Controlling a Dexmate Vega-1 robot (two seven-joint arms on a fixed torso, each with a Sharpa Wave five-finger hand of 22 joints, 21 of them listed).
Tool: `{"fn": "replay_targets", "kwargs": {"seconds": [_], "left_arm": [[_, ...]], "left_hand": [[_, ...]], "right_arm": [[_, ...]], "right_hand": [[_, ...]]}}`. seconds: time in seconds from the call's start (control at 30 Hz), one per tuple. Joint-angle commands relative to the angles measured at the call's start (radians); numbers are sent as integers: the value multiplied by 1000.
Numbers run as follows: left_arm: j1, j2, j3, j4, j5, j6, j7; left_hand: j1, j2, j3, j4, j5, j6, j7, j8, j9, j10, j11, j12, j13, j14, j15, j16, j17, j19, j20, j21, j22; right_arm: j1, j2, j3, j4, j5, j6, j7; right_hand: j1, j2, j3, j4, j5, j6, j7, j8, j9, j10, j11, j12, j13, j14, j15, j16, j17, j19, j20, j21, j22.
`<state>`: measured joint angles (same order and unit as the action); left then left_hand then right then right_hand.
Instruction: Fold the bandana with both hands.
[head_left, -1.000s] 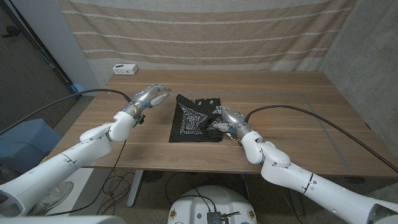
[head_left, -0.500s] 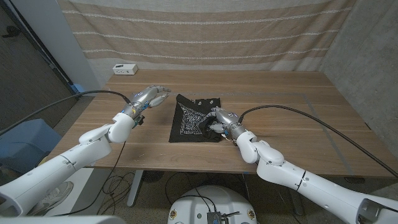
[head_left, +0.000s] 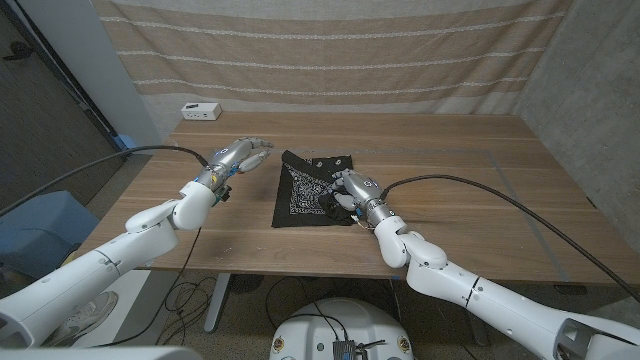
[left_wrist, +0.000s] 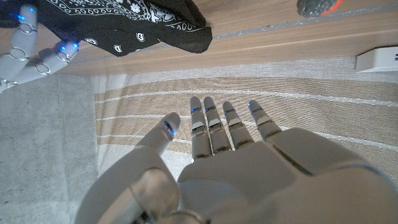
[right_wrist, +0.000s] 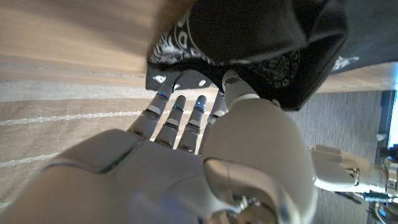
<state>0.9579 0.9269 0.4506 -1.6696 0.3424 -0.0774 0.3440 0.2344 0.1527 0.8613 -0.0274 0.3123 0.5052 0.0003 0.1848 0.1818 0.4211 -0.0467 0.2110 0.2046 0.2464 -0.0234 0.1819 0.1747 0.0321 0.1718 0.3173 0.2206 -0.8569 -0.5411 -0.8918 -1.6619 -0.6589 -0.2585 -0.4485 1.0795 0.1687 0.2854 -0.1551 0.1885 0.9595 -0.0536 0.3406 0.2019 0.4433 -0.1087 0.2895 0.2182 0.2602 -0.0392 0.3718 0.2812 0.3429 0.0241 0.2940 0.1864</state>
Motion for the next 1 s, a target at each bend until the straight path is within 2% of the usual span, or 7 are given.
{"fn": "replay_targets", "kwargs": {"seconds": [0.03, 0.1, 0.33, 0.63, 0.73, 1.0], "left_arm": [[-19, -7, 8, 19, 2, -10, -6], [-24, -10, 11, 23, 2, -13, -7], [-39, -18, 17, 35, 7, -19, -5], [-48, -25, 22, 45, 8, -28, 1], [-50, -26, 24, 47, 11, -31, 2], [-51, -28, 22, 52, 14, -42, 16]], "left_hand": [[-7, 0, 0, 2, 9, -4, 2, 0, 2, -1, 2, -1, 0, -3, 4, 5, 4, -8, 1, 8, 4], [-7, 0, -1, 2, 9, -4, 1, 0, 2, -2, 5, -1, 0, -3, 4, 5, 4, -8, 2, 8, 4], [-8, 1, -5, 3, 10, -5, 2, 0, 2, -4, 5, -2, 0, -2, 5, 6, 4, -9, 2, 8, 4], [-12, 3, -15, 7, 9, -10, 3, -2, 3, -9, 6, -3, -1, -4, 6, 8, 7, -10, 1, 9, 4], [-12, 3, -16, 7, 9, -13, 0, -2, 3, -8, 6, -3, -1, -4, 6, 8, 6, -10, 1, 9, 5], [-19, 2, -28, 12, 8, -17, 2, -3, 3, -9, 9, -3, -1, -5, 6, 10, 9, -10, 2, 10, 5]], "right_arm": [[-5, 45, 7, 110, -15, 193, -284], [0, 50, 5, 126, -16, 235, -315], [23, 63, -17, 158, -49, 320, -351], [87, 85, -67, 227, -113, 417, -360], [109, 90, -86, 250, -132, 455, -360], [155, 90, -138, 284, -190, 522, -321]], "right_hand": [[14, 1, 2, 6, -6, 17, -2, 1, 2, 31, 1, 14, 0, 34, -98, 20, 7, 34, -3, 16, 3], [15, 0, -1, 8, -7, 24, -6, 0, 1, 39, -6, 14, -1, 53, -111, 32, 10, 49, -5, 23, 4], [17, -5, -6, 8, -7, 36, -6, 0, 1, 50, -9, 15, -1, 61, -119, 39, 13, 66, -10, 30, 5], [17, -14, -15, 8, -6, 48, -12, -2, 0, 61, -15, 15, -1, 69, -134, 47, 15, 80, -17, 36, 6], [17, -16, -20, 9, -4, 55, -17, -4, 0, 70, -26, 16, -2, 71, -137, 50, 16, 83, -20, 38, 7], [14, -26, -32, 10, -2, 77, -34, -3, -2, 84, -35, 18, -2, 76, -149, 56, 17, 94, -27, 44, 8]]}}
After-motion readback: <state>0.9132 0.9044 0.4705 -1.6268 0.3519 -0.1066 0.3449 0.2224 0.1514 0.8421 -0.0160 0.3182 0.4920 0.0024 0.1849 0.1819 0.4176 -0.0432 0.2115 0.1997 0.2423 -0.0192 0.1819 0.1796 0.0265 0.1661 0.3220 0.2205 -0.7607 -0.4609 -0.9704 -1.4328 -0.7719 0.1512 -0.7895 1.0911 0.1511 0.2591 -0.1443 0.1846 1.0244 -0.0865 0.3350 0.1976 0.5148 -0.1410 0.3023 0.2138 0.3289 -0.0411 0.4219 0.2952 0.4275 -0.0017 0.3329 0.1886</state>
